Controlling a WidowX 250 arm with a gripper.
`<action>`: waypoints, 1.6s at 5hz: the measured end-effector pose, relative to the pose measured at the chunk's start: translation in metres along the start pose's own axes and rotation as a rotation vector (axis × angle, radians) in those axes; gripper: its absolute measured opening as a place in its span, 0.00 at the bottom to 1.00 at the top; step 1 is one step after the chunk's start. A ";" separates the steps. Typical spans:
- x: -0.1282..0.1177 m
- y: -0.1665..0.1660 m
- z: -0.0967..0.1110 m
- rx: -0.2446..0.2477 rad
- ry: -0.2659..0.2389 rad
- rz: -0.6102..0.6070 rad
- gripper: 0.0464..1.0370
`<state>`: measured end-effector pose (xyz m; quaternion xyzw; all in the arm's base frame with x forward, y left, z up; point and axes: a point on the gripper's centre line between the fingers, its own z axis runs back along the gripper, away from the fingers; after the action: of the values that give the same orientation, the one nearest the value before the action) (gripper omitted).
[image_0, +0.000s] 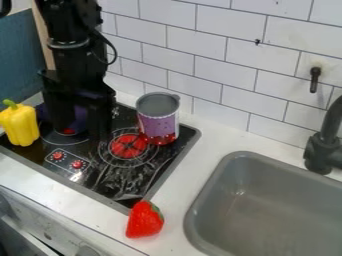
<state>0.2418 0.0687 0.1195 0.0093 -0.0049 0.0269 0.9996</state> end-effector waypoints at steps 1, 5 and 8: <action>-0.002 0.000 -0.005 -0.005 0.021 0.000 0.97; 0.004 0.084 0.019 0.025 0.068 0.010 0.97; 0.004 0.132 0.010 -0.027 0.111 -0.004 0.97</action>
<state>0.2386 0.2008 0.1319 -0.0058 0.0503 0.0253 0.9984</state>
